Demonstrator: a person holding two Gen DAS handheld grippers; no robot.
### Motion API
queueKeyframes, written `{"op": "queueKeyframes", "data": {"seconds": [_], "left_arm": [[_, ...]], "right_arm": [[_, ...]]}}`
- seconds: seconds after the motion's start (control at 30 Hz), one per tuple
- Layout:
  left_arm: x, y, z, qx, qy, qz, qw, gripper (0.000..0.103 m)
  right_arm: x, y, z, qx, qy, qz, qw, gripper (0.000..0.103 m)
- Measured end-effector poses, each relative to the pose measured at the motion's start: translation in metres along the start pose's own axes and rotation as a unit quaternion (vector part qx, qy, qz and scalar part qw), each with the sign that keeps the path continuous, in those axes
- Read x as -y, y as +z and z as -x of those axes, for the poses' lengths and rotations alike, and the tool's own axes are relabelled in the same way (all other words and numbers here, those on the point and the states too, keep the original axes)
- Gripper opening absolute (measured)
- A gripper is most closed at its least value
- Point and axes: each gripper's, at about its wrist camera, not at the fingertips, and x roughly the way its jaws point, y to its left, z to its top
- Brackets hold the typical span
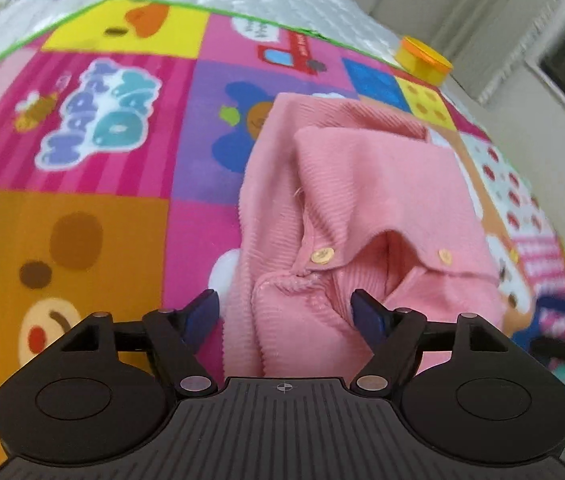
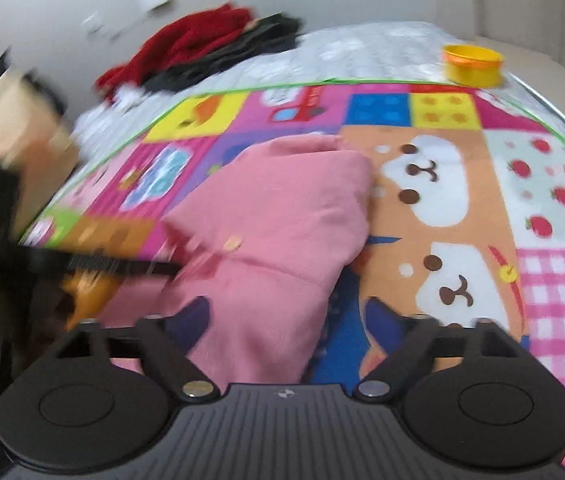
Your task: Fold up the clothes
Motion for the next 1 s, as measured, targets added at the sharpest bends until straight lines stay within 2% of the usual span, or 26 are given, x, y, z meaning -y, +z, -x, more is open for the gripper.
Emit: {"op": "queueKeyframes", "data": {"seconds": [0.07, 0.13, 0.2, 0.43, 0.7, 0.8, 0.9, 0.93, 1.0], "left_arm": [[0.003, 0.003, 0.002, 0.005, 0.004, -0.023, 0.9997, 0.086], [0.000, 0.003, 0.000, 0.010, 0.010, -0.032, 0.9994, 0.089], [-0.004, 0.001, -0.002, 0.005, 0.006, -0.036, 0.9993, 0.089], [-0.008, 0.004, -0.005, 0.002, -0.013, -0.036, 0.9993, 0.094], [-0.011, 0.005, -0.001, 0.009, -0.023, -0.029, 0.9993, 0.094], [-0.014, 0.007, 0.001, 0.027, -0.027, -0.024, 0.9990, 0.094], [-0.018, 0.013, 0.006, 0.053, 0.004, -0.026, 0.9983, 0.093], [-0.019, 0.014, 0.010, 0.069, 0.030, -0.027, 0.9968, 0.092], [-0.021, 0.018, 0.025, 0.121, 0.092, -0.035, 0.9878, 0.092]], "right_arm": [[-0.002, -0.008, -0.021, -0.011, -0.023, -0.017, 1.000, 0.093], [-0.005, -0.022, -0.037, -0.024, -0.049, -0.022, 0.998, 0.103], [-0.007, -0.031, -0.048, -0.032, -0.068, -0.024, 0.997, 0.103], [-0.015, -0.031, -0.053, -0.038, -0.094, -0.018, 0.995, 0.103], [-0.017, -0.032, -0.052, -0.035, -0.095, -0.017, 0.995, 0.103], [-0.017, -0.031, -0.052, -0.035, -0.095, -0.017, 0.995, 0.103], [-0.017, -0.031, -0.052, -0.034, -0.094, -0.017, 0.995, 0.103], [-0.017, -0.031, -0.052, -0.034, -0.094, -0.017, 0.995, 0.103], [-0.017, -0.031, -0.051, -0.034, -0.093, -0.018, 0.995, 0.103]]}}
